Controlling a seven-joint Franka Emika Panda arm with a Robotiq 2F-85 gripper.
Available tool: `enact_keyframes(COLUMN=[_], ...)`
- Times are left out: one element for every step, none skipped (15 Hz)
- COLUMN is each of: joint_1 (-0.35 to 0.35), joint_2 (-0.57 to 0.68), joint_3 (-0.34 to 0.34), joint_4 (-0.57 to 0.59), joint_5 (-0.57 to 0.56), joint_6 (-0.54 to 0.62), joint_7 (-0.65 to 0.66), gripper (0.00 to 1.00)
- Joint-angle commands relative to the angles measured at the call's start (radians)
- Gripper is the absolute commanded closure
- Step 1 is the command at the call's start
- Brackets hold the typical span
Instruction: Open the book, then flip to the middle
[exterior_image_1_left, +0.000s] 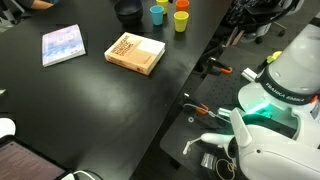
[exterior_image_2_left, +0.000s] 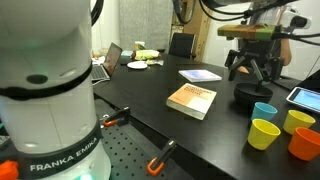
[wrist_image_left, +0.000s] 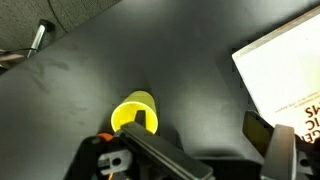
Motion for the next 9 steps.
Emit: enact_keyframes(joint_1=[0.023, 0.025, 0.024, 0.017, 0.004, -0.007, -0.014, -0.027, -0.039], joint_2=[0.173, 0.21, 0.246, 0.274, 0.3, 0.327, 0.354, 0.386, 0.411], joint_3=[0.02, 0.03, 0.042, 0.06, 0.089, 0.112, 0.13, 0.15, 0.168], joint_4=[0.127, 0.151, 0.173, 0.192, 0.205, 0.222, 0.242, 0.263, 0.283], joint_5=[0.104, 0.131, 0.154, 0.199, 0.261, 0.3, 0.32, 0.345, 0.364], joint_6=[0.065, 0.078, 0.094, 0.105, 0.124, 0.133, 0.134, 0.129, 0.12], joint_7=[-0.069, -0.092, -0.122, -0.175, -0.247, -0.303, -0.349, -0.401, -0.443], gripper=[0.0, 0.0, 0.0, 0.0, 0.0, 0.0, 0.0, 0.0, 0.0])
